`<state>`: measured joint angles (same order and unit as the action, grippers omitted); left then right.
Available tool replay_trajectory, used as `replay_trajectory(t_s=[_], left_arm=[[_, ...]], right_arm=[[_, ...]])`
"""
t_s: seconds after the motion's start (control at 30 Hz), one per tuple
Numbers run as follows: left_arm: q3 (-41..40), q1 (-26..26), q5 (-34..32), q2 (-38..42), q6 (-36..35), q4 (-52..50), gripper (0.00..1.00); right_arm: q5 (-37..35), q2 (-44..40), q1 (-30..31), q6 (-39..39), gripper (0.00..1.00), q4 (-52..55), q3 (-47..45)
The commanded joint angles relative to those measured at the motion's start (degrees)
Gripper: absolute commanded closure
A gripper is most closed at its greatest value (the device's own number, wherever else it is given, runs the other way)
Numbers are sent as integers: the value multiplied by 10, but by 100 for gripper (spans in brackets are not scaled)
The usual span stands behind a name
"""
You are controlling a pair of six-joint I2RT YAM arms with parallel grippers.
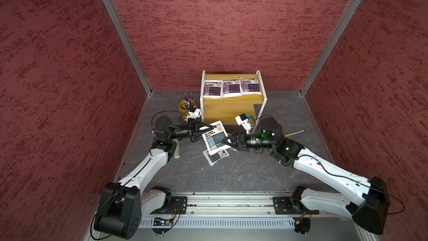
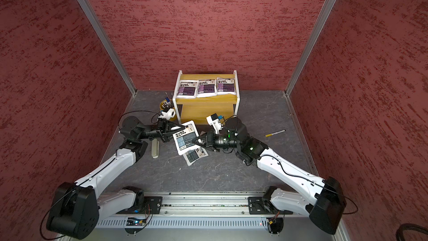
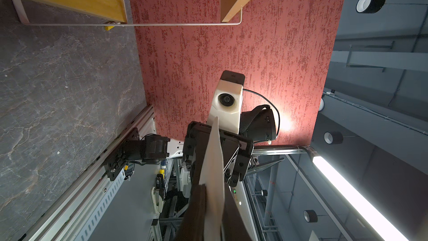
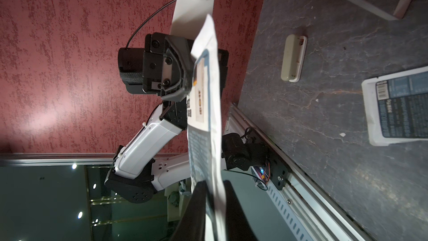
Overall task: Place the bagged coffee beans on the shelf by color
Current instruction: Place the bagged coffee beans on the shelf.
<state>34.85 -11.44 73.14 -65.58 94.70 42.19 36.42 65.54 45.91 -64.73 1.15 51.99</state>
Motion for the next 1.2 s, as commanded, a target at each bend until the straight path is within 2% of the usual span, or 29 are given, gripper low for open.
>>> replay_trajectory(t_s=[0.0,0.03,0.2,0.3,0.47,0.57,0.63,0.7,0.83,0.93,1.03,1.17], left_arm=[[16,4,4,2,0,11,86],[16,4,4,3,-1,6,82],[14,17,-11,22,-39,-61,47],[15,42,-33,40,-81,-129,41],[-9,107,-93,84,-120,-204,39],[-48,116,-113,106,-100,-182,39],[-64,120,-114,122,-115,-199,38],[-56,123,-113,134,-166,-265,38],[14,125,-152,152,-352,-530,36],[50,126,-181,161,-431,-651,35],[64,127,-193,168,-450,-688,34],[57,129,-200,177,-436,-689,34]], right_arm=[[2,-5,-2,2,87,-19,-9],[1,-5,-2,1,89,-20,-9],[-23,-21,-2,-6,95,-19,-16],[-59,-35,-2,-4,96,-5,-18],[-144,-52,-1,-7,96,7,-30],[-190,-45,-1,-19,97,9,-39],[-210,-29,-2,-17,97,17,-30],[-218,-11,-2,-13,98,19,-16],[-235,38,-3,-3,98,22,20],[-246,76,-4,-3,98,11,34],[-257,105,-5,-8,98,-7,51],[-277,136,-7,-4,98,-1,81]])
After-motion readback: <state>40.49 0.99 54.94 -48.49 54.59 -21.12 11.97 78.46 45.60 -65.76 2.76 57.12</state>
